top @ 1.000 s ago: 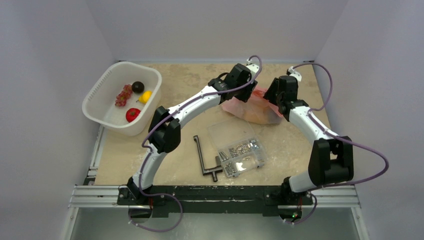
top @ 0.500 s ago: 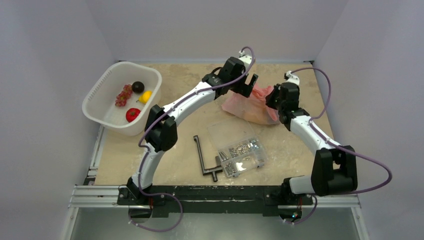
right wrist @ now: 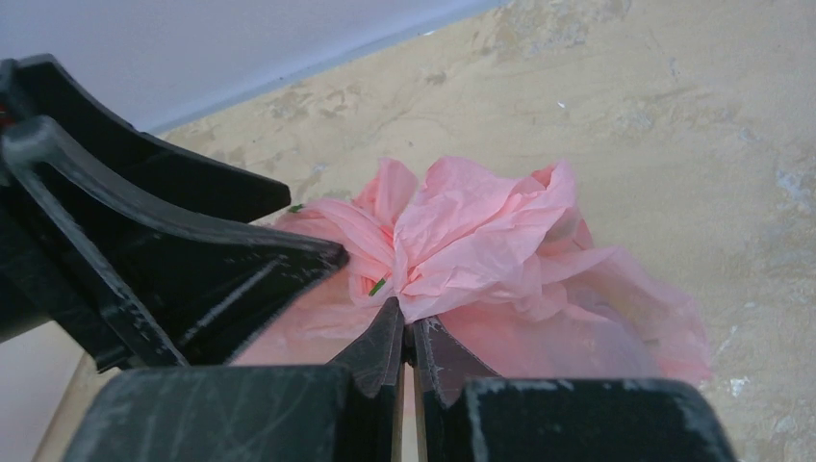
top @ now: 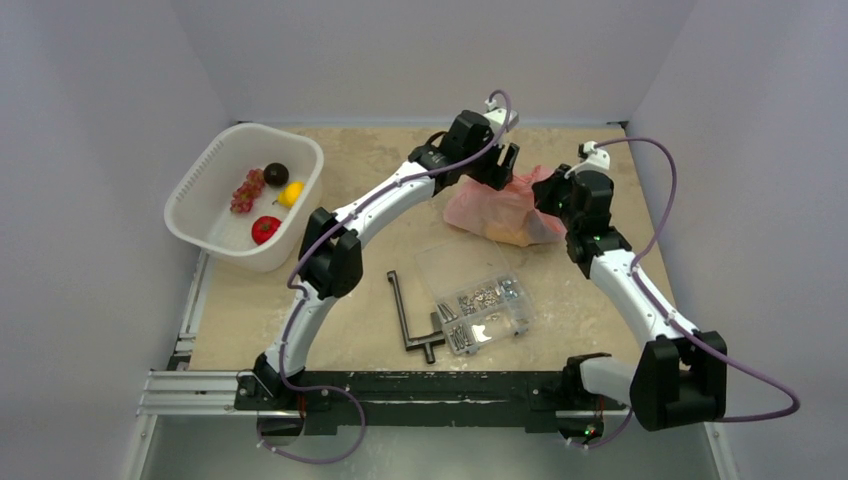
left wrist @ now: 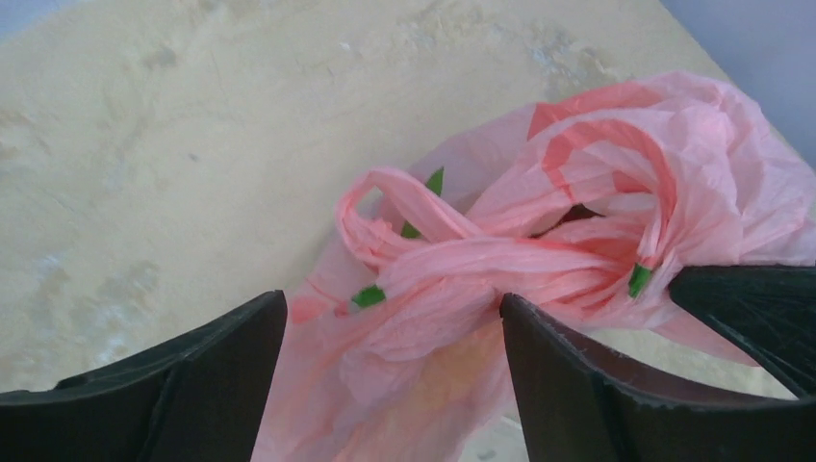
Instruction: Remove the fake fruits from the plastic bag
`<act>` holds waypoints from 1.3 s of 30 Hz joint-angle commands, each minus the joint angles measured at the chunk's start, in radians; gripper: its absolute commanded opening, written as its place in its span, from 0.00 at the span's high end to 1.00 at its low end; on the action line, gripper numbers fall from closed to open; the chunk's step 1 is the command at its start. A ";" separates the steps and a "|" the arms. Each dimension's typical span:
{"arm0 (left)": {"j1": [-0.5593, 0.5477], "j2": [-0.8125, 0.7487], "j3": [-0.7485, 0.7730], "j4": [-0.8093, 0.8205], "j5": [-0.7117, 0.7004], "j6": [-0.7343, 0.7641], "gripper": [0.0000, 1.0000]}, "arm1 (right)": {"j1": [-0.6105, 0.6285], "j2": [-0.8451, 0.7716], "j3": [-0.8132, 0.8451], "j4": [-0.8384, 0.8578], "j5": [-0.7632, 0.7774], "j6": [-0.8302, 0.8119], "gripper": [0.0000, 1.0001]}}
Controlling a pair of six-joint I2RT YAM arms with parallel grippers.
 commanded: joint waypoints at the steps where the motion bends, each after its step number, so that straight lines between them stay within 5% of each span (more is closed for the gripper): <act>1: 0.004 -0.113 -0.147 0.058 0.123 -0.093 0.10 | -0.001 -0.064 -0.012 0.059 -0.019 -0.013 1.00; 3: -0.006 -0.123 -0.187 0.105 0.162 -0.081 0.10 | -0.001 -0.064 0.013 0.030 -0.048 -0.016 1.00; 6: -0.030 -0.055 -0.059 -0.009 0.093 -0.063 0.29 | -0.002 -0.097 -0.010 0.032 -0.049 -0.012 1.00; 9: -0.034 -0.046 -0.047 -0.026 -0.029 -0.121 0.77 | -0.001 -0.141 -0.031 0.026 -0.034 -0.001 1.00; 11: -0.034 -0.090 -0.119 0.049 -0.126 -0.144 1.00 | -0.002 -0.155 -0.033 -0.005 0.027 0.011 1.00; 16: -0.006 -0.246 -0.354 0.268 -0.224 -0.244 1.00 | -0.091 -0.161 -0.048 -0.044 0.162 0.136 1.00; 24: 0.106 -0.301 -0.468 0.450 -0.029 -0.490 1.00 | -0.437 -0.056 -0.108 0.036 -0.318 0.410 1.00; 28: 0.104 -0.268 -0.419 0.428 0.054 -0.483 1.00 | -0.447 0.014 -0.080 0.008 -0.389 0.349 1.00; 33: 0.092 -0.265 -0.390 0.307 0.081 -0.437 1.00 | -0.443 0.002 -0.025 -0.105 -0.278 0.183 0.81; 39: 0.061 -0.299 -0.305 0.084 0.016 -0.298 0.49 | -0.407 -0.085 0.018 -0.203 -0.149 0.073 0.37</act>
